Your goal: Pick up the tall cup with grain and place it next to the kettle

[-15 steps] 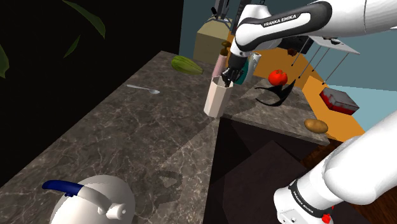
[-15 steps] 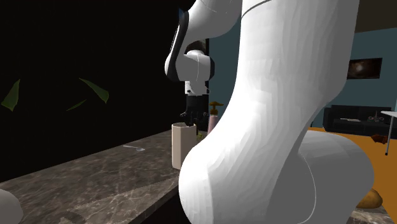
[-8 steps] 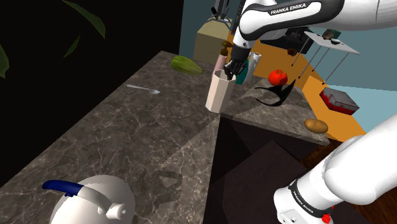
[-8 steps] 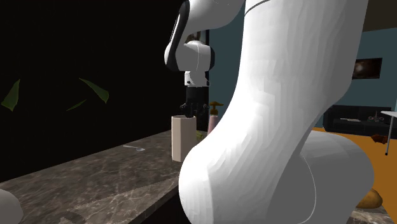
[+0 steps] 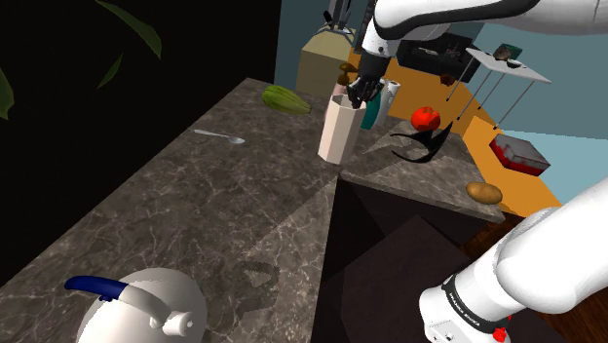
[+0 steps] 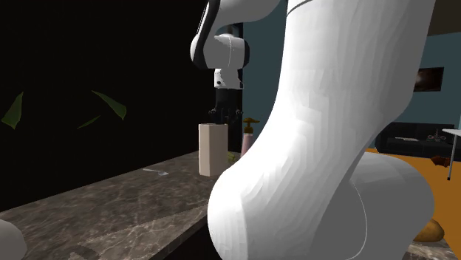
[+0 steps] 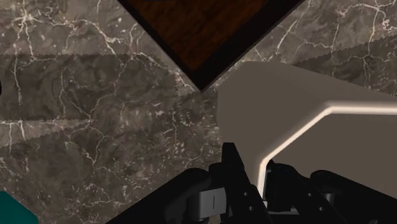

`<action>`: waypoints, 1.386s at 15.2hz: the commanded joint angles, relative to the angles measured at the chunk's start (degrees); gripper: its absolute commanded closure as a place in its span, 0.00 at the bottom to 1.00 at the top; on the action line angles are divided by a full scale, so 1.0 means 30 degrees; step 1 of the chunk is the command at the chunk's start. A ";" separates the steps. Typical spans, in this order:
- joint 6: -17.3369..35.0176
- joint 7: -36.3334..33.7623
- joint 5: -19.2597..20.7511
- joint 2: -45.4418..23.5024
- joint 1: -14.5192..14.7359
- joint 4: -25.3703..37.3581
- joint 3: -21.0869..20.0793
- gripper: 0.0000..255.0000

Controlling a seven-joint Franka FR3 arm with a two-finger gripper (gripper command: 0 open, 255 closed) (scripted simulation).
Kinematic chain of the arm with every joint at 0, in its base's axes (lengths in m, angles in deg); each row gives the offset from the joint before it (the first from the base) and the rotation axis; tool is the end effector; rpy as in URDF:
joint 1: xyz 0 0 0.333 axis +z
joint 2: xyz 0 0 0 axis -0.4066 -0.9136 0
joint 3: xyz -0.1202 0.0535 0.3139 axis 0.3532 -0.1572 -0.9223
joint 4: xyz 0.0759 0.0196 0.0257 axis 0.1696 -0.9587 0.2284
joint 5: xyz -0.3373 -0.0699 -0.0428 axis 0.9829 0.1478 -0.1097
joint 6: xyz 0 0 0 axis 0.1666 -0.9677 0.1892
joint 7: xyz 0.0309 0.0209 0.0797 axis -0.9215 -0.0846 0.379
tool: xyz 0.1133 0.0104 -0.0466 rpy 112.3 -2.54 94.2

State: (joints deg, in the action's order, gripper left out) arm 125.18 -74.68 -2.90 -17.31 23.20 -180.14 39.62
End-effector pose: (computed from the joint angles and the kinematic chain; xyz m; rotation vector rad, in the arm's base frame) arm 0.4797 -0.0353 0.5181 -3.1238 0.0984 0.0259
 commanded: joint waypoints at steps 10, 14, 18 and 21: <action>-0.2780 -0.0014 0.0018 0.0202 -0.0010 0.2586 0.0010 1.00; -0.3814 -0.0024 0.0017 0.0154 -0.0009 0.3668 0.0009 1.00; -0.4861 -0.0032 0.0011 0.0037 -0.0008 0.4832 0.0010 1.00; -0.5657 -0.0036 0.0003 -0.0099 -0.0009 0.5764 0.0013 1.00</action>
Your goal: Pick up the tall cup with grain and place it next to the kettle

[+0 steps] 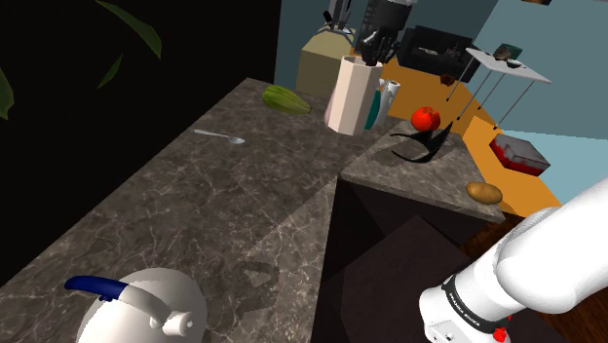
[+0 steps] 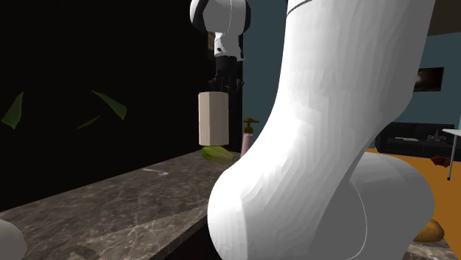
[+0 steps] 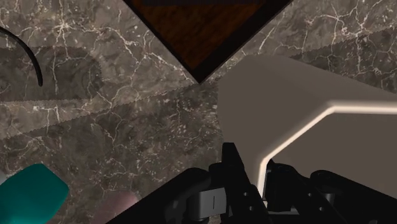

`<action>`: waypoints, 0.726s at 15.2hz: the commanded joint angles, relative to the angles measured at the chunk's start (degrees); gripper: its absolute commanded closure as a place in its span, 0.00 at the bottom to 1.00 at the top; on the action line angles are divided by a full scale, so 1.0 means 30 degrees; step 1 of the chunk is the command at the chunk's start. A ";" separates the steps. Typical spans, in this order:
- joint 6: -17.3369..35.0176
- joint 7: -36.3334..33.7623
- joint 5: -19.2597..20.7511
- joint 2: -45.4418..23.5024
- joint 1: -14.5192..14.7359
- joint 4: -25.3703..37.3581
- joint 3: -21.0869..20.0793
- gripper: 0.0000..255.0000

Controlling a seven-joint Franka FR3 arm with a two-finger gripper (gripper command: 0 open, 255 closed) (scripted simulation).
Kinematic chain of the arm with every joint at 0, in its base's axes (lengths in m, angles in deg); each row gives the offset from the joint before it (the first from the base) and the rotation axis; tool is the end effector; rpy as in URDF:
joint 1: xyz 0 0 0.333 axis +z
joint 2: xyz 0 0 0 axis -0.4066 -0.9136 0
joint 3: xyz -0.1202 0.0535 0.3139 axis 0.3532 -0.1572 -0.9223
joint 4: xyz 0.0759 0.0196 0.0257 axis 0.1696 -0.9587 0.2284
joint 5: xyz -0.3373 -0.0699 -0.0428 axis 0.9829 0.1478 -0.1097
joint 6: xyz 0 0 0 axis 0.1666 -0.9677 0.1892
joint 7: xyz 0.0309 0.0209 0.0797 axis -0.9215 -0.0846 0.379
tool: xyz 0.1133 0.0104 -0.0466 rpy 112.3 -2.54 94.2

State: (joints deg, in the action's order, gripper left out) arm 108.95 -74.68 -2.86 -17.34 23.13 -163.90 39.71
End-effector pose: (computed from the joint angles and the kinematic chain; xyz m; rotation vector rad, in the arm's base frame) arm 0.4763 -0.0367 0.6158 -3.1238 0.0982 0.0264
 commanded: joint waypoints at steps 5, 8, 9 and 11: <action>-0.1606 -0.0035 -0.0028 -0.0415 0.0012 0.2030 -0.0009 1.00; -0.1903 -0.0447 -0.0034 -0.0087 0.0200 0.2005 -0.0228 1.00; -0.1842 -0.0860 -0.0046 0.0329 0.0386 0.1534 -0.0455 1.00; -0.1746 -0.1693 -0.0102 0.1104 0.0749 0.0676 -0.0926 1.00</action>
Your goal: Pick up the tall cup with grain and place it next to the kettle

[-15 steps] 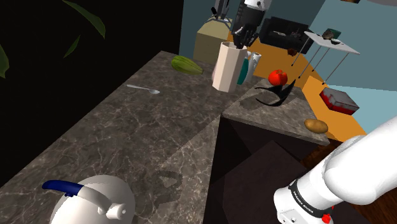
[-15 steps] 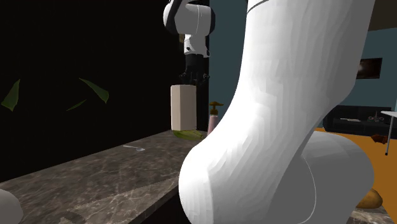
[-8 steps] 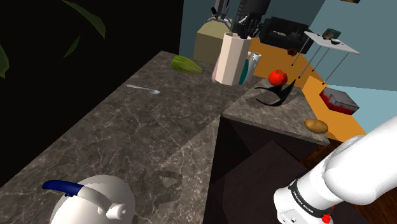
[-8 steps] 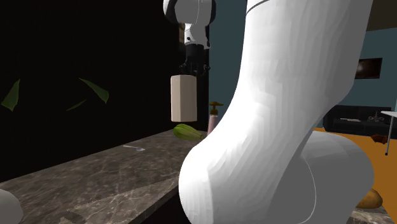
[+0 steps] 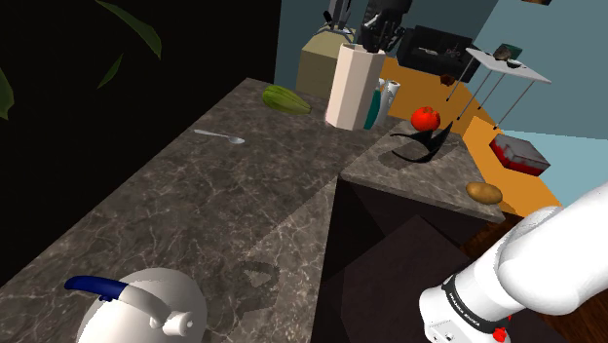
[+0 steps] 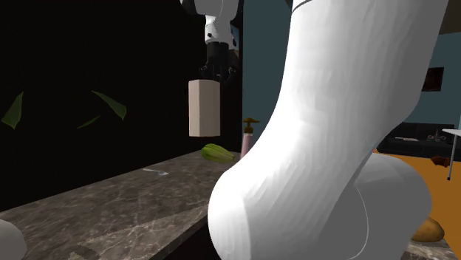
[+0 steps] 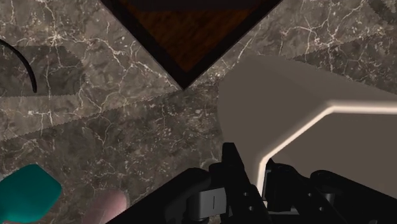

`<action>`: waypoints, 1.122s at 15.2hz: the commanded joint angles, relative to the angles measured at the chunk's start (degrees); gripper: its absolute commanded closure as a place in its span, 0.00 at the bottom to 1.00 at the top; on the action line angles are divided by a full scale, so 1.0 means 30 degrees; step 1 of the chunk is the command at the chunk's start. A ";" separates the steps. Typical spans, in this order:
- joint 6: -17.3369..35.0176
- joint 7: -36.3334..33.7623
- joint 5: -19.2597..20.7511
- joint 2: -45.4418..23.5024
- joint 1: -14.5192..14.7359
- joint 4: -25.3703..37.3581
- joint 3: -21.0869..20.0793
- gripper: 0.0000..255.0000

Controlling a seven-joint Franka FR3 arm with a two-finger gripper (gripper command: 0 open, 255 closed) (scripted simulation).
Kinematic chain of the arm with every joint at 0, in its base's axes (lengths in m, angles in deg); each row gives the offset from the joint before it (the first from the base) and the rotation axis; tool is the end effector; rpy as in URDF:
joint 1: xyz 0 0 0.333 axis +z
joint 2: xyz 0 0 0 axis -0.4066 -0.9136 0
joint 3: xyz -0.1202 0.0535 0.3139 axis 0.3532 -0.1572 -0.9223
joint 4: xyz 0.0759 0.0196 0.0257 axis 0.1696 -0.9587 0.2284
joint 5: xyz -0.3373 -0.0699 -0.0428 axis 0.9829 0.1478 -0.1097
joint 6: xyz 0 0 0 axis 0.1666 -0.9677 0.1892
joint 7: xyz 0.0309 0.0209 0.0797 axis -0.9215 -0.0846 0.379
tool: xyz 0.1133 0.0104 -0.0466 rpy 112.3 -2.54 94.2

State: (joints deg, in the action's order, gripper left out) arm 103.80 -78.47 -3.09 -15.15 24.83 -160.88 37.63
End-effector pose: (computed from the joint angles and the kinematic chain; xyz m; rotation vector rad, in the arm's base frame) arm 0.4576 -0.0039 0.6485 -3.1234 0.0970 0.0262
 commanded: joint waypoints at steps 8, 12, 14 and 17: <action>0.0109 -0.3839 -0.0611 0.2733 0.1564 -0.2741 -0.2317 1.00; 0.0106 -0.5601 -0.1049 0.3469 0.2248 -0.3392 -0.3456 1.00; 0.0100 -0.6498 -0.1285 0.3723 0.2582 -0.3587 -0.4052 1.00; 0.0095 -0.7868 -0.1638 0.3954 0.3081 -0.3719 -0.4973 1.00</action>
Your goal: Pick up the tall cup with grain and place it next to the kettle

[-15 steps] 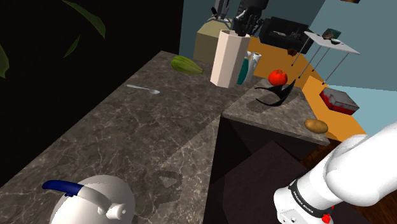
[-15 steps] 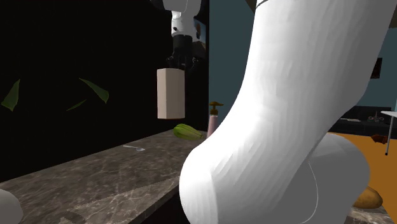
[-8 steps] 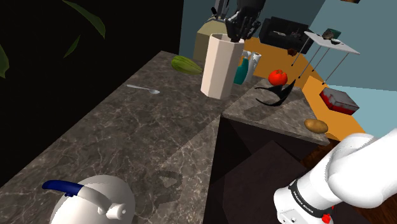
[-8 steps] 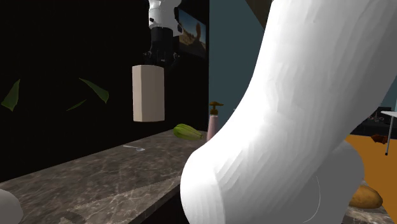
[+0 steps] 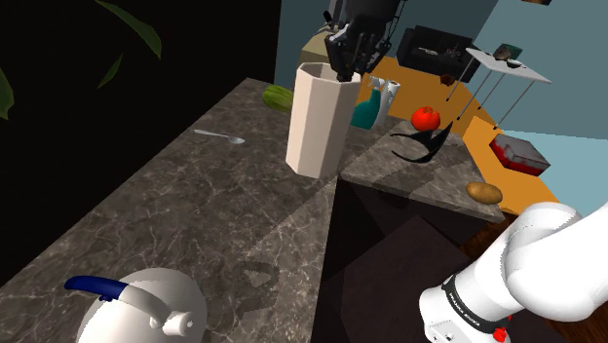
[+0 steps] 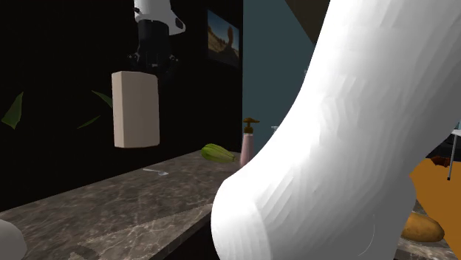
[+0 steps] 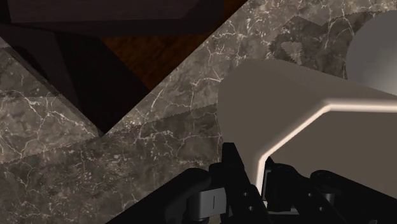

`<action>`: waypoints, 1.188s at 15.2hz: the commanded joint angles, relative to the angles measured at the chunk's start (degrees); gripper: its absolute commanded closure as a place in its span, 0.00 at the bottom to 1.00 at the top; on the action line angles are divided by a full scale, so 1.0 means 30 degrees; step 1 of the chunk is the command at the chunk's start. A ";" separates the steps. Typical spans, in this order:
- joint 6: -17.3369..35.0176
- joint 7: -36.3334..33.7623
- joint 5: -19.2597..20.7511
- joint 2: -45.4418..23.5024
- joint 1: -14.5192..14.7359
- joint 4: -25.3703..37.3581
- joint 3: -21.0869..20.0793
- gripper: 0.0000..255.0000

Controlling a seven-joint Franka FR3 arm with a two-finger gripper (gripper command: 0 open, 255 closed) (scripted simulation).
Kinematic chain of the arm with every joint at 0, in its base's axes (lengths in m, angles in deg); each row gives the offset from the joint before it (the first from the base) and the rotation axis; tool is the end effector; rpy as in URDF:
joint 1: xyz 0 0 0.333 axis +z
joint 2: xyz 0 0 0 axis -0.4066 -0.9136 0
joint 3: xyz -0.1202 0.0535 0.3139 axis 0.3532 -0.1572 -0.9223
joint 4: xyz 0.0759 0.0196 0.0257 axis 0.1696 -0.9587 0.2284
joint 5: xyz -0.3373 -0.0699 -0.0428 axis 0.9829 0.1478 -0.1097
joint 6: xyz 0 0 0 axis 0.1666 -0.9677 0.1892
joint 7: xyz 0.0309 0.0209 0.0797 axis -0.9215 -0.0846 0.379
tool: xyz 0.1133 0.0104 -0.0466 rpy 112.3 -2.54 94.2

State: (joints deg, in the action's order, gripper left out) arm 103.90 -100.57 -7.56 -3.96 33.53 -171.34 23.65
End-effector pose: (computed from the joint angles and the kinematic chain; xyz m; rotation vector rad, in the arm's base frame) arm 0.3527 0.1750 0.6506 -3.1238 0.0953 0.0266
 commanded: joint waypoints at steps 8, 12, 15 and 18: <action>0.0102 -0.4334 -0.0908 -0.0076 0.1443 0.0345 -0.2947 1.00; 0.0152 -0.6379 -0.1045 -0.0765 0.2026 0.1149 -0.4375 1.00; 0.0191 -0.7995 -0.0961 -0.1548 0.2460 0.1986 -0.5498 1.00; 0.0211 -0.9700 -0.0659 -0.2586 0.2902 0.3037 -0.6683 1.00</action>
State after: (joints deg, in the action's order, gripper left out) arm 104.61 -127.73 -9.80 -10.74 41.76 -163.37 4.82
